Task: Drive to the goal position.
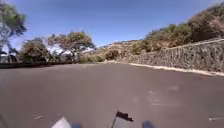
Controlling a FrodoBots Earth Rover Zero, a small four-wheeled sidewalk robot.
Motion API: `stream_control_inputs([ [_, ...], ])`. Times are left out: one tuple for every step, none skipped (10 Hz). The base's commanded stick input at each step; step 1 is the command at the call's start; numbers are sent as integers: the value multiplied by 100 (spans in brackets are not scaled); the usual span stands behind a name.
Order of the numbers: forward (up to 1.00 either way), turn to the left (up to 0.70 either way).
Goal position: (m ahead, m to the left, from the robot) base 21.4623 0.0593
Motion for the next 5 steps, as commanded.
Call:
stream_control_inputs([
  [85, 0],
  [85, 0],
  [85, 0],
  [85, 0],
  [85, 0],
])
